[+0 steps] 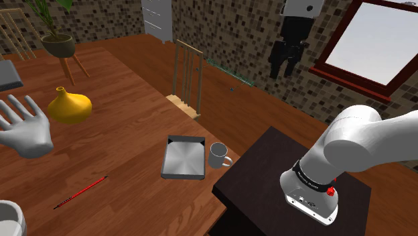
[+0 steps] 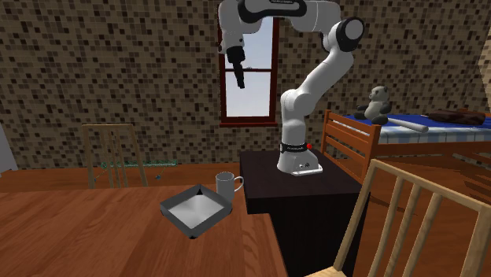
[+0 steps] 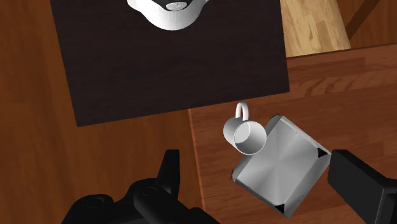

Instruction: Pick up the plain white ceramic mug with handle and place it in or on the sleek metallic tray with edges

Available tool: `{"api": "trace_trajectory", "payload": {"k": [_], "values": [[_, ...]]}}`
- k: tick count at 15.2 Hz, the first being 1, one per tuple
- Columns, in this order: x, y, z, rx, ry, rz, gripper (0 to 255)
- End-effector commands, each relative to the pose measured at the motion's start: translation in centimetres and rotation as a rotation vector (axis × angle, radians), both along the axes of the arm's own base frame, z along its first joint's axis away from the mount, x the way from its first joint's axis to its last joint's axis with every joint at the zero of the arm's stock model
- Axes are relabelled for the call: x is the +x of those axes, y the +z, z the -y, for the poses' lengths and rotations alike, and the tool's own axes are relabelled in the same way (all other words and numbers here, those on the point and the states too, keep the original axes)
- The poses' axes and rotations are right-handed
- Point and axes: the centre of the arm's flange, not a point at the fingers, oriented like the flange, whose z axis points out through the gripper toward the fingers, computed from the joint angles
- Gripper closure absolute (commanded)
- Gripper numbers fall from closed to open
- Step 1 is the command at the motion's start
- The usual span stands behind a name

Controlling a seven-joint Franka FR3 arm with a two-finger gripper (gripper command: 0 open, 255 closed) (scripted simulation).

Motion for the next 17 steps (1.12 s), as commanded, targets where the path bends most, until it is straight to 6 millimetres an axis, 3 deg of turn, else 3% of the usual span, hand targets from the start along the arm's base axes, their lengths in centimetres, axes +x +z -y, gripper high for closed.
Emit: {"api": "trace_trajectory", "payload": {"k": [1, 17], "values": [[0.0, 0.0, 0.0, 0.000, 0.000, 0.000, 0], [3.6, -19.7, -6.4, -0.072, 0.162, 0.083, 0]]}}
